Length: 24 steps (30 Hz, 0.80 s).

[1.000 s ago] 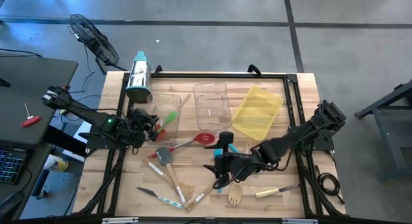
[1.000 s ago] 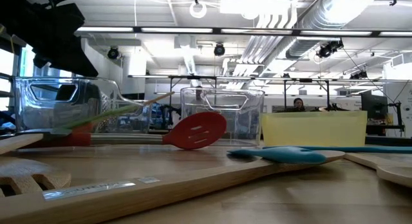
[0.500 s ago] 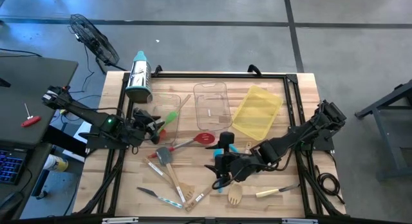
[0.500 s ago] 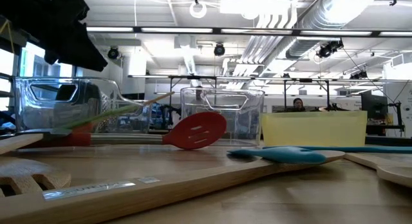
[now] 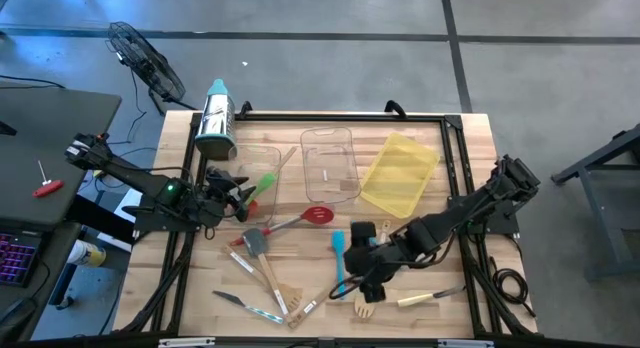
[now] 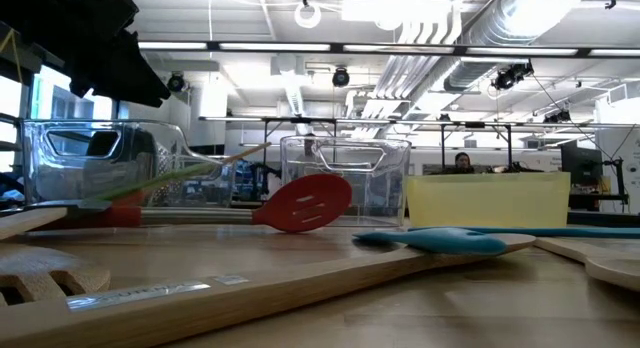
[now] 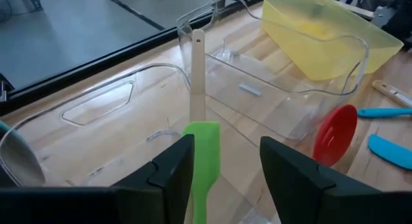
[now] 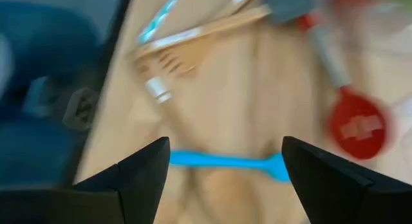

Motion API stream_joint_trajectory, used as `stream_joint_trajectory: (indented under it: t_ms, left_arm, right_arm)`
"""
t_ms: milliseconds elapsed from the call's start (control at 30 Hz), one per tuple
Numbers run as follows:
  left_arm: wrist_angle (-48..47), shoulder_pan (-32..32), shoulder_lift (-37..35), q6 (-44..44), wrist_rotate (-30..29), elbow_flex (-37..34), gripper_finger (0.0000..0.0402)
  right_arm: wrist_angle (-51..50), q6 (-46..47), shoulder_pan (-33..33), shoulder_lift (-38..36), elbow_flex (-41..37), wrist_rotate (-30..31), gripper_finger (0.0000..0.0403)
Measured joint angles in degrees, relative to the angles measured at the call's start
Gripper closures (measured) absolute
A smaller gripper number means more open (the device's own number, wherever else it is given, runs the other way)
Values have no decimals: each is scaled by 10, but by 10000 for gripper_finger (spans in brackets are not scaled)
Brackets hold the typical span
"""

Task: Pick & Place Kitchen Items
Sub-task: Put the yellow knife into the right transparent bin

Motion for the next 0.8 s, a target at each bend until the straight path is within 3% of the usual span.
stream_joint_trajectory:
  t_ms: [233,500,700,800]
  left_arm:
    - [-1,0,0,2,5,0,226]
    - [2,0,0,0,26,0,226]
    - [36,0,0,0,35,0,226]
    - [50,0,0,0,87,0,226]
  right_arm:
    - [-6,40,0,0,0,-67,110]
    - [-118,108,27,7,0,-109,110]
    - [-116,189,64,8,0,-89,110]
    - [-104,221,87,8,0,-59,110]
